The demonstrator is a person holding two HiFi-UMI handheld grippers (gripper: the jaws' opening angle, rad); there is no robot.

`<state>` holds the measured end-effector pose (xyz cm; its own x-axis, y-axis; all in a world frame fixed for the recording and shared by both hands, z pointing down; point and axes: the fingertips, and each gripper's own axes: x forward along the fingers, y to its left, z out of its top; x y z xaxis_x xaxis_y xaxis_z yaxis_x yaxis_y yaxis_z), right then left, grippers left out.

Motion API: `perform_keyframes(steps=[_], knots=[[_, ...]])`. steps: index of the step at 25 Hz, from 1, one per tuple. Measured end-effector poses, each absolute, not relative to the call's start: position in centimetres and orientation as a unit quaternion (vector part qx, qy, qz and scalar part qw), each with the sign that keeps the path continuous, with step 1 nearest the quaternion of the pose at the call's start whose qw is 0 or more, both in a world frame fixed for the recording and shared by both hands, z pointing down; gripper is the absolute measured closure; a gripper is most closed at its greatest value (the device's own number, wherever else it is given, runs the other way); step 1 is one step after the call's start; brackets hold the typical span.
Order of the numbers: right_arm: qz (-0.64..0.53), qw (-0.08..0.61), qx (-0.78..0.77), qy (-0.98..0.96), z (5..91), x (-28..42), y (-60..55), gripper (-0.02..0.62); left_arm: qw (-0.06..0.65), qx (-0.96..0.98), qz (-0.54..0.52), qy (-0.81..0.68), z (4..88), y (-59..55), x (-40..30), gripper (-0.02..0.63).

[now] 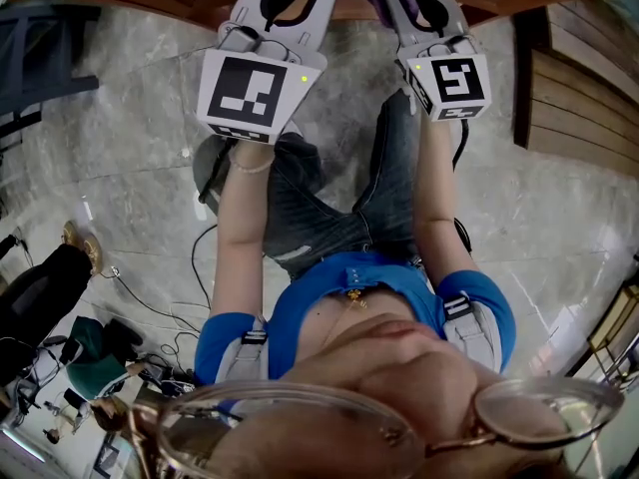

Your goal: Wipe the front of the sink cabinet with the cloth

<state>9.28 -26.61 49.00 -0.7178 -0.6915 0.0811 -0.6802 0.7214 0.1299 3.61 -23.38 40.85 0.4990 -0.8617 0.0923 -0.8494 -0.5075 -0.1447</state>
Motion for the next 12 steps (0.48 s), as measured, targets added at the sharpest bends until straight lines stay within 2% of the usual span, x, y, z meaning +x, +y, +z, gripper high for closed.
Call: perform_keyframes(steps=[3, 6, 12], knots=[[-0.064, 0.026, 0.380, -0.923, 45.4, 9.9, -26.3, 0.541, 0.032, -0.875, -0.071, 0.477, 40.6, -23.5, 3.9, 0.606], [-0.093, 0.018, 0.392, -0.915, 41.7, 10.2, -26.6, 0.541, 0.053, -0.874, -0.080, 0.476, 39.9, -24.1, 3.8, 0.606], [-0.075, 0.069, 0.427, -0.899, 37.4, 10.1, -27.1, 0.541, 0.034, -0.855, -0.048, 0.515, 37.7, -24.2, 3.7, 0.606]])
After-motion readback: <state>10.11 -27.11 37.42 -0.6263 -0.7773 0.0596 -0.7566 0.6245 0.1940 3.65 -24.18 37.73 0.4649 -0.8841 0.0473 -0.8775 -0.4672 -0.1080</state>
